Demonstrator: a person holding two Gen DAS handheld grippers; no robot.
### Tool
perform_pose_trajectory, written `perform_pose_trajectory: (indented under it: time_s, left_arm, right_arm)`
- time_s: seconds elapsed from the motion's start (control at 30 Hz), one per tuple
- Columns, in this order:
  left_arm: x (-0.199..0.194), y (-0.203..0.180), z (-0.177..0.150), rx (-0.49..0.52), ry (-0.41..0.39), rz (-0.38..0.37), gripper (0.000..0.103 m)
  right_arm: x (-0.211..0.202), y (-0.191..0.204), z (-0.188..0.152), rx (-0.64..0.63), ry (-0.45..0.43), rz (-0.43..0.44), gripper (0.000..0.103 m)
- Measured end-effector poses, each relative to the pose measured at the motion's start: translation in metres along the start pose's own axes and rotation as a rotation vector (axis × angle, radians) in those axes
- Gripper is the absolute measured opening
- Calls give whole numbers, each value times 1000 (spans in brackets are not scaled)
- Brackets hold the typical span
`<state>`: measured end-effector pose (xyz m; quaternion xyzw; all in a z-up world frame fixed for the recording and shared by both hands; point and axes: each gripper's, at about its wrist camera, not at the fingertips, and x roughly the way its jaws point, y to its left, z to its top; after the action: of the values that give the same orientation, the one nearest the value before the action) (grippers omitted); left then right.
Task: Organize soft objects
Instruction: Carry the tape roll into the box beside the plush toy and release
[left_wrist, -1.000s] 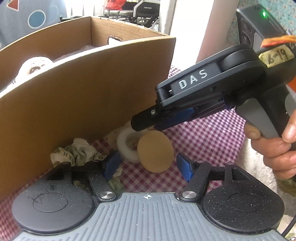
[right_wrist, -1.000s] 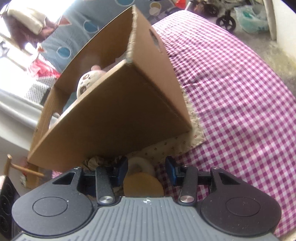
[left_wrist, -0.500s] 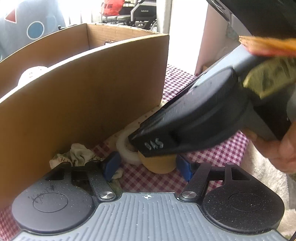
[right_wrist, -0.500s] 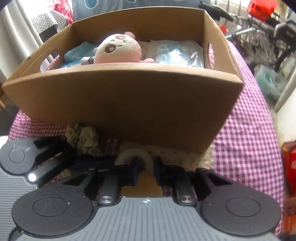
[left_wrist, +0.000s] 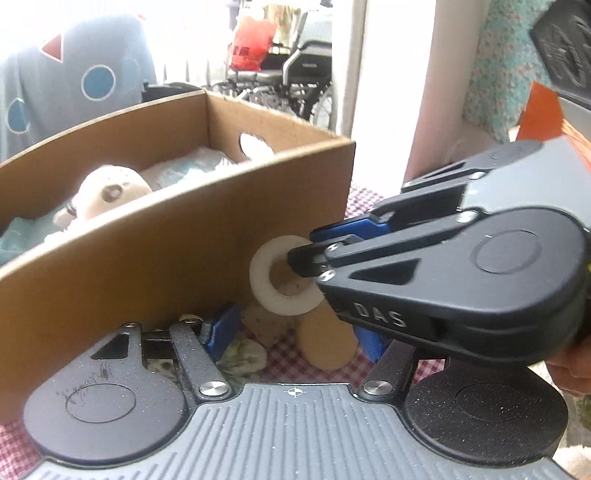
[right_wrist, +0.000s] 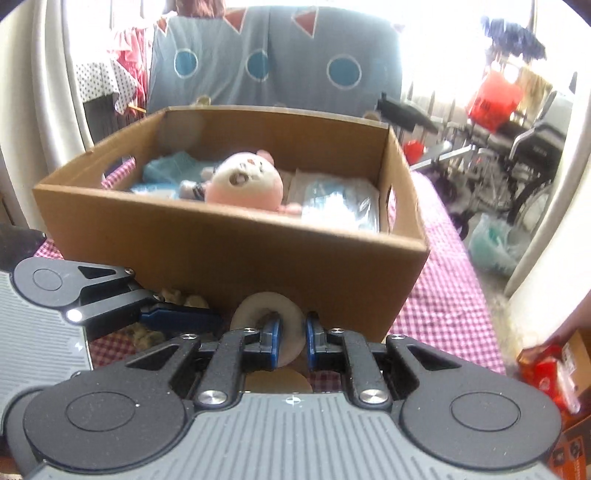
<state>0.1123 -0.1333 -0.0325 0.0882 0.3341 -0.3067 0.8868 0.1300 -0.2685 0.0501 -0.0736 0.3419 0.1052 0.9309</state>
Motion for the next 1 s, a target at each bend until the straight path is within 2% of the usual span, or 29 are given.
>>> perform_pose_trajectory:
  time_s: [0.17,0.37,0.47,0.53,0.6,0.73,0.8,1.0]
  left_arm:
    - [-28,2,7,-3,-78,19,67]
    - [-63,9,24,1,-200,62,68]
    - [-70,21,32,-28,-243,91,71]
    - [-73,32,34,-54,-250,120,72]
    - [-74,42,33,-90,-243,137,77]
    - [-82,63,23,-169,-241,153,91]
    - [-85,74,18,-194,-243,173,92]
    - [-83,104,9,-275,-235,200,93]
  right_arm:
    - [-24,14,14,-48,-92,-7,15]
    - [-60,30,47,-118,-220,29,15]
    - [-61,31,71,-149,-254,64,15]
    - [-48,29,88,-162,-241,83,15]
    - [-28,25,102,-168,-190,106,15]
    - [29,12,125,-138,-8,170,15]
    - [60,5,131,-120,93,202,15]
    - [146,-11,128,-55,381,194,15]
